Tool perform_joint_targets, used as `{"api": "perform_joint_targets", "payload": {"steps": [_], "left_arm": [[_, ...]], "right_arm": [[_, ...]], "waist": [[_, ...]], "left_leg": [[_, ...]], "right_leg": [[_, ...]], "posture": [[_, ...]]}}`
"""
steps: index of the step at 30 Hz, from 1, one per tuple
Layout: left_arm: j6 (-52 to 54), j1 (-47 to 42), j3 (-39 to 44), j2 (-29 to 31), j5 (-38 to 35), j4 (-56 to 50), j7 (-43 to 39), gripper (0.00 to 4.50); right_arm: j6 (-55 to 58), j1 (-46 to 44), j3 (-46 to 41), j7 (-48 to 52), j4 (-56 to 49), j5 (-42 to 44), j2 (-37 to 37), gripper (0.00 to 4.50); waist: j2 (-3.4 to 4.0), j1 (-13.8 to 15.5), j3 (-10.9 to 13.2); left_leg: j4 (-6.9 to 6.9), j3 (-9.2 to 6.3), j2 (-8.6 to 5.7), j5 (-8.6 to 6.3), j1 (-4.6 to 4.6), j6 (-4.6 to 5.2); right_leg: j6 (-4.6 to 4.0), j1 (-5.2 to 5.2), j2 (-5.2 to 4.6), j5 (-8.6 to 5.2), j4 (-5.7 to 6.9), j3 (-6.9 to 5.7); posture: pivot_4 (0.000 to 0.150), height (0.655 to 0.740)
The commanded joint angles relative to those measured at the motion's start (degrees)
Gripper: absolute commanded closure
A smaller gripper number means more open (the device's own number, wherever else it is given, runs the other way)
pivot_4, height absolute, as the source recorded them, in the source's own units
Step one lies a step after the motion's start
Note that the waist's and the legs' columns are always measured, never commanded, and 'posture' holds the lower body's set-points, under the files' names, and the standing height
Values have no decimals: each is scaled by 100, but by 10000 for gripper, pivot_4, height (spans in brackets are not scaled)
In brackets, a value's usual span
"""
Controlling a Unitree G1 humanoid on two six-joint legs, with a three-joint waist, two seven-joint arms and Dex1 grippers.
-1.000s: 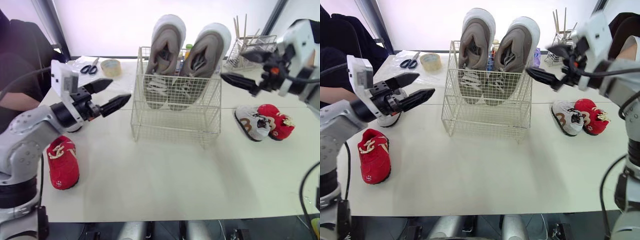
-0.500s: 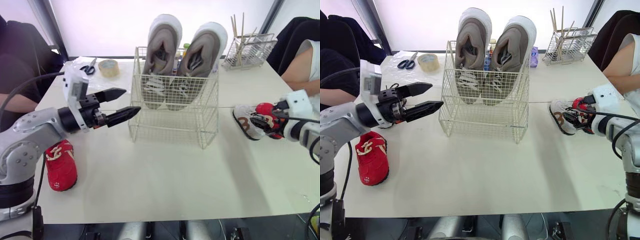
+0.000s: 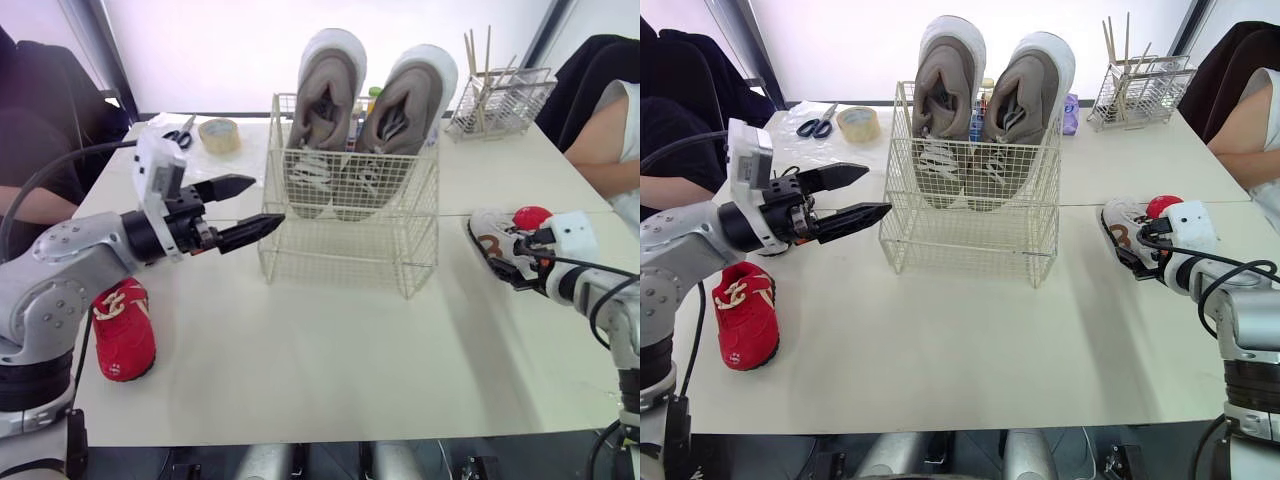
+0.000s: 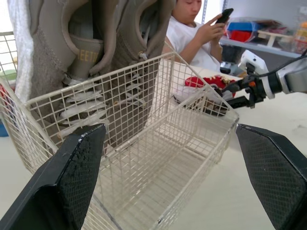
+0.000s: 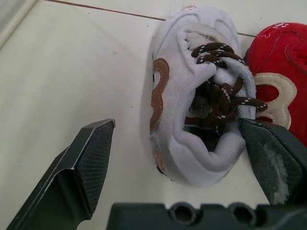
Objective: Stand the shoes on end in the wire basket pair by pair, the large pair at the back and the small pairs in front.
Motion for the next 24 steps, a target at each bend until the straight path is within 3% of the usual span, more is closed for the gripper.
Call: {"api": "perform_joint_targets", "payload": {"steps": [1, 4, 7, 14, 24], "left_arm": [[-169, -102, 28, 67, 130, -70, -36, 417], [-201, -110, 5, 62, 228, -75, -63, 417], [-230, -130, -6, 40, 302, -76, -67, 0], [-357, -273, -94, -31, 472, 9, -68, 0], [-730, -765, -306, -166, 919, 608, -245, 0]], "right_arm": [[-220, -55, 98, -26, 189, -217, 17, 0], [-340, -95, 204, 2, 300, -327, 29, 0], [-636, -78, 460, 89, 385, -604, -76, 8823], [-1061, 58, 764, 400, 174, -1000, -280, 43968], [-1382, -600, 501, 930, -348, -985, -762, 44823]], "waist": [[0, 0, 0], [0, -2, 0], [-1, -3, 0], [-1, -3, 0], [6, -6, 5]], "left_leg": [[0, 0, 0, 0, 1, 0], [0, 0, 0, 0, 6, 0], [0, 0, 0, 0, 9, 0], [-3, 0, 0, 0, 13, -1], [-6, 0, 0, 1, 12, -2]], "right_leg": [[0, 2, 0, 0, 0, 0], [0, 7, 1, 0, -1, 0], [0, 9, 1, 0, -1, -1], [0, 12, 2, 0, -2, 0], [0, 10, 4, 0, -4, -1]], "posture": [[1500, 7400], [1500, 7400], [1500, 7400], [1500, 7400], [1500, 7400]]}}
